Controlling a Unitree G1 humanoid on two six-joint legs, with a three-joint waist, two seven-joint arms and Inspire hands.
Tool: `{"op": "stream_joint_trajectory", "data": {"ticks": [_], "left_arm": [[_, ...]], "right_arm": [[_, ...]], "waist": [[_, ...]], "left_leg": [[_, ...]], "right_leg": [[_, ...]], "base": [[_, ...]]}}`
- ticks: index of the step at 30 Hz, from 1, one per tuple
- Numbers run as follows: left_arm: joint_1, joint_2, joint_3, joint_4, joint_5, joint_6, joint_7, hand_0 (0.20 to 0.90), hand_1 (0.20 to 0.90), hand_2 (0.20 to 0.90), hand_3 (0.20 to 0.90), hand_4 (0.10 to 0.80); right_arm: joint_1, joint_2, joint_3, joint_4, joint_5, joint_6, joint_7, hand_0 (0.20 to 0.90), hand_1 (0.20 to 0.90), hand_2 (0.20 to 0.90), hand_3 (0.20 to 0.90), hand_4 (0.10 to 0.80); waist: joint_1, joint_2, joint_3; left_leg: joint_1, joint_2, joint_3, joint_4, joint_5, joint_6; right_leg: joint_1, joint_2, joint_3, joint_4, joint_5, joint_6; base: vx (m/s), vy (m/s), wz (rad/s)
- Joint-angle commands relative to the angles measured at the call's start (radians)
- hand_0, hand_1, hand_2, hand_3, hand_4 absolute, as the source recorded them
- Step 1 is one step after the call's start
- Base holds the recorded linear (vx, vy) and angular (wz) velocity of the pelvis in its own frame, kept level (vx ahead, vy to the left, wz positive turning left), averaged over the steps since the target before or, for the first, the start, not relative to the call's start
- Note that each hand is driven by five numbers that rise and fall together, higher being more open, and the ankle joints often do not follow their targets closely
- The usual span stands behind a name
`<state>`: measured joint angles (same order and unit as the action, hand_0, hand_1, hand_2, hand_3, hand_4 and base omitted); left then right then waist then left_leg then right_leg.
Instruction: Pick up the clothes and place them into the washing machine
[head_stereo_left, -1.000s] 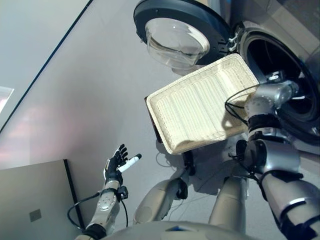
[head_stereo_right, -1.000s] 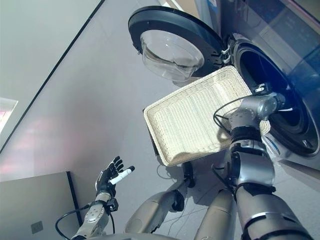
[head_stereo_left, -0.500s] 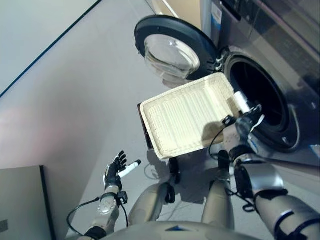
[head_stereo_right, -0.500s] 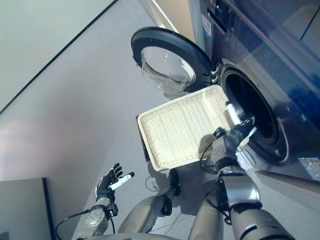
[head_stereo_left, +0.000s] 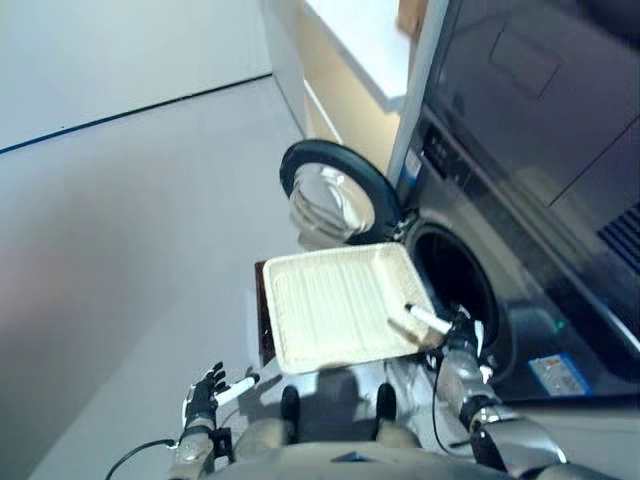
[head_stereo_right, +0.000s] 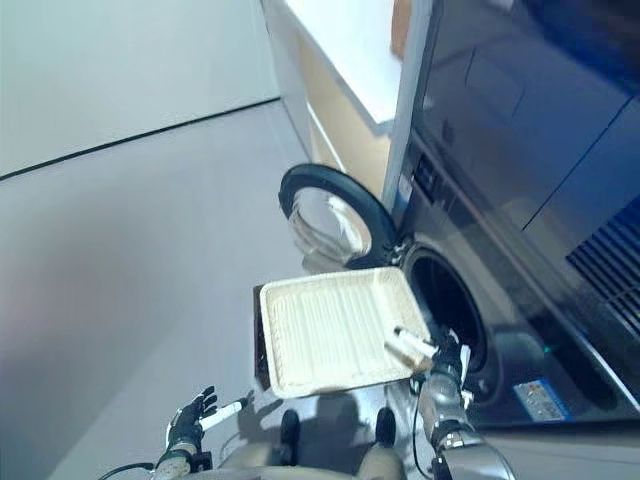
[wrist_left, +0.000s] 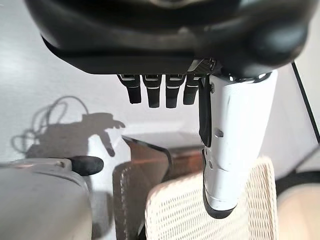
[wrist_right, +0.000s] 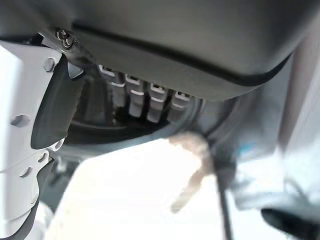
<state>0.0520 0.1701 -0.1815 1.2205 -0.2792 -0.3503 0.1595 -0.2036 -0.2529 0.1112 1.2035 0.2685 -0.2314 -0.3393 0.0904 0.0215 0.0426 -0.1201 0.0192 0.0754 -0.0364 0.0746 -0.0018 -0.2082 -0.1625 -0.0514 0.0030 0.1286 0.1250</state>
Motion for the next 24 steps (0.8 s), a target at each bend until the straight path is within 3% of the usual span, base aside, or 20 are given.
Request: {"op": "stream_joint_trajectory", "data": {"ticks": [1, 3, 12, 24], "left_arm": [[-0.017, 0.032, 0.023, 0.054, 0.068, -0.017, -0.003, 0.9, 0.9, 0.9, 0.9, 0.8], [-0.013, 0.037, 0.032, 0.085, 0.131, -0.002, -0.02, 0.9, 0.9, 0.9, 0.9, 0.8], [-0.007, 0.02, 0.04, 0.149, 0.221, 0.036, -0.054, 0.9, 0.9, 0.9, 0.9, 0.8], [-0.008, -0.005, -0.012, 0.134, 0.242, 0.041, -0.052, 0.9, 0.9, 0.9, 0.9, 0.8]], "right_arm": [[0.024, -0.031, 0.019, -0.013, -0.131, 0.0, 0.028, 0.9, 0.9, 0.9, 0.9, 0.8], [0.111, -0.021, 0.034, 0.049, -0.231, 0.025, 0.045, 0.9, 0.9, 0.9, 0.9, 0.8], [0.265, 0.025, -0.022, 0.226, -0.339, 0.07, 0.029, 0.9, 0.9, 0.9, 0.9, 0.8], [0.268, 0.027, -0.056, 0.194, -0.267, 0.049, 0.026, 0.9, 0.9, 0.9, 0.9, 0.8]], "waist": [[-0.001, -0.001, -0.058], [-0.013, -0.015, -0.085], [-0.062, -0.021, -0.138], [-0.078, -0.014, -0.159]], "left_leg": [[-0.063, -0.001, -0.003, 0.039, -0.02, -0.056], [-0.027, 0.0, -0.001, 0.032, -0.024, -0.056], [0.073, 0.008, 0.007, -0.001, -0.031, -0.052], [0.129, 0.012, 0.016, -0.011, -0.048, -0.047]], "right_leg": [[0.05, 0.031, -0.021, 0.011, -0.07, -0.026], [0.083, 0.033, -0.023, 0.005, -0.072, -0.023], [0.157, 0.044, -0.02, 0.02, -0.102, -0.025], [0.198, 0.049, -0.005, 0.01, -0.109, -0.023]], "base": [[0.031, -0.01, 0.02], [0.036, -0.019, 0.04], [0.034, -0.009, 0.04], [0.026, -0.012, -0.01]]}}
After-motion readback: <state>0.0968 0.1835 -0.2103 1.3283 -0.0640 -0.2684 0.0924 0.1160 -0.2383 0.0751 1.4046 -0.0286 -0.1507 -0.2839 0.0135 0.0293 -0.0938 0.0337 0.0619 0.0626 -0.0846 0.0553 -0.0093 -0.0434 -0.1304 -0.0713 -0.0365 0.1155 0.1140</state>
